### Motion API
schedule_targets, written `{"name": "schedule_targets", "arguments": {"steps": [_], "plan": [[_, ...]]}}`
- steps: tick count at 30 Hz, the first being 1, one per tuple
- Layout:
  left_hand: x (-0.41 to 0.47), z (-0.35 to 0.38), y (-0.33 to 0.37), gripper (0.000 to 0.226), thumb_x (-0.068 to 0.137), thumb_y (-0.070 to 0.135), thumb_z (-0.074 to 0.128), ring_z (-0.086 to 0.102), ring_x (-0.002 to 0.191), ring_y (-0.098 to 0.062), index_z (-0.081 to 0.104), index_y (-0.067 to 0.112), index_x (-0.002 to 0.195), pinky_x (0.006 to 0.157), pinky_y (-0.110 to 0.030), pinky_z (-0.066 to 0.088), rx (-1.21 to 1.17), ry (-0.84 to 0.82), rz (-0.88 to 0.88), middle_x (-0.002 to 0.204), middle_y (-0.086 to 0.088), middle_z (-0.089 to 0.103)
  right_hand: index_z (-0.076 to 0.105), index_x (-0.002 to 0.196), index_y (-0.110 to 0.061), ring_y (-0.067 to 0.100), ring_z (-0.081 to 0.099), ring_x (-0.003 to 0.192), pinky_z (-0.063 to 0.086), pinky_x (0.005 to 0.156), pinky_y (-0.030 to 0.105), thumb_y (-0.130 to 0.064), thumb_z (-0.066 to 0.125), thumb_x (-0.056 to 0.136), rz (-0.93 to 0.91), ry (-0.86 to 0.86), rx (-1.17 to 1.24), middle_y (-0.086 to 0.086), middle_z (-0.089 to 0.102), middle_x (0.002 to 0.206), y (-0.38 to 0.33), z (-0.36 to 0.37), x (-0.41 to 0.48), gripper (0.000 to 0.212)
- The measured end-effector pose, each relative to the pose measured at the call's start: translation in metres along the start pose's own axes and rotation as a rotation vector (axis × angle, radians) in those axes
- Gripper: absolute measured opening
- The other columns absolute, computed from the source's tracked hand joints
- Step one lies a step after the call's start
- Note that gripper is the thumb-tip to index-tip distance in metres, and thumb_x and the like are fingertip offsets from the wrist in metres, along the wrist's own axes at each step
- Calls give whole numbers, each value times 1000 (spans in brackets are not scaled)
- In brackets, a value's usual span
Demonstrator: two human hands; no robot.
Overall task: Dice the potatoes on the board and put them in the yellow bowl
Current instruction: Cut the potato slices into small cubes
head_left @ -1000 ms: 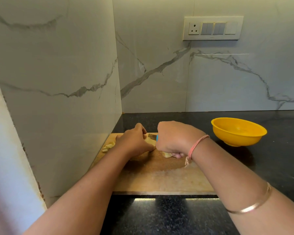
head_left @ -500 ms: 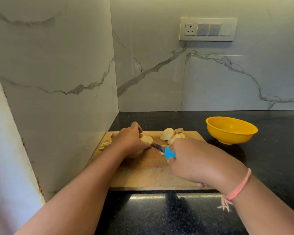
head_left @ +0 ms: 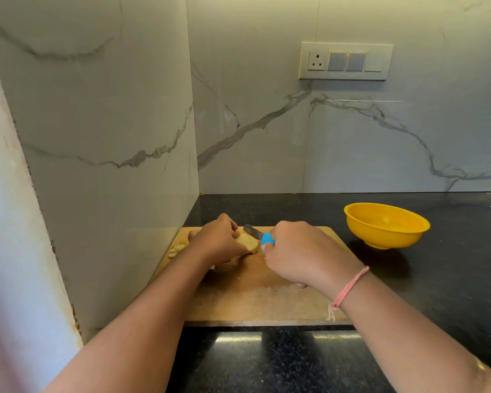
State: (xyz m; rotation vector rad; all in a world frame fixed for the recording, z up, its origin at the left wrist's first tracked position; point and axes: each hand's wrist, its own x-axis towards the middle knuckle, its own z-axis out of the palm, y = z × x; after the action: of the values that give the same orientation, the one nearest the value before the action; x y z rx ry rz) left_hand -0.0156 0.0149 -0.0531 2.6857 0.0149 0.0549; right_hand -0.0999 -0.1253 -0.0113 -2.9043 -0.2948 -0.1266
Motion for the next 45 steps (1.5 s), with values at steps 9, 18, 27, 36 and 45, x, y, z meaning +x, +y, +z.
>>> {"name": "schedule_targets", "arguments": {"steps": [9,18,27,36,45], "plan": [[2,2,0,53,83,36,70,54,111,-19,40,23,125,97,-42,47,69,29,30,124,1,58,54,113,-13,14,46,54,44,58,26,-17,44,94,-41,-51,-127,2,46,70,-20,-2,16,21],[-6,6,0,46,88,46,61,54,105,-17,40,25,123,96,-41,46,173,97,64,118,1,57,53,107,-13,12,42,51,34,44,21,-18,43,96,-55,-76,-177,1,43,70,-12,4,1,16],[-10,6,-1,47,89,44,60,51,118,-17,38,26,126,97,-38,38,160,87,76,131,4,54,51,116,-19,11,51,67,39,55,22,-27,41,98,-85,-60,-170,-5,44,73,8,10,-28,22],[-13,8,-4,46,86,44,63,50,119,-16,39,29,123,100,-38,36,108,128,90,128,8,56,51,127,-21,8,50,64,33,49,19,-37,43,98,-54,-72,-144,-4,53,82,12,-6,-41,34],[-9,2,-5,54,81,38,71,54,114,-16,39,27,124,94,-42,49,8,94,22,126,7,59,52,114,-16,13,48,55,39,50,23,-28,42,96,-20,4,-48,-1,48,73,1,-4,-5,24]]}}
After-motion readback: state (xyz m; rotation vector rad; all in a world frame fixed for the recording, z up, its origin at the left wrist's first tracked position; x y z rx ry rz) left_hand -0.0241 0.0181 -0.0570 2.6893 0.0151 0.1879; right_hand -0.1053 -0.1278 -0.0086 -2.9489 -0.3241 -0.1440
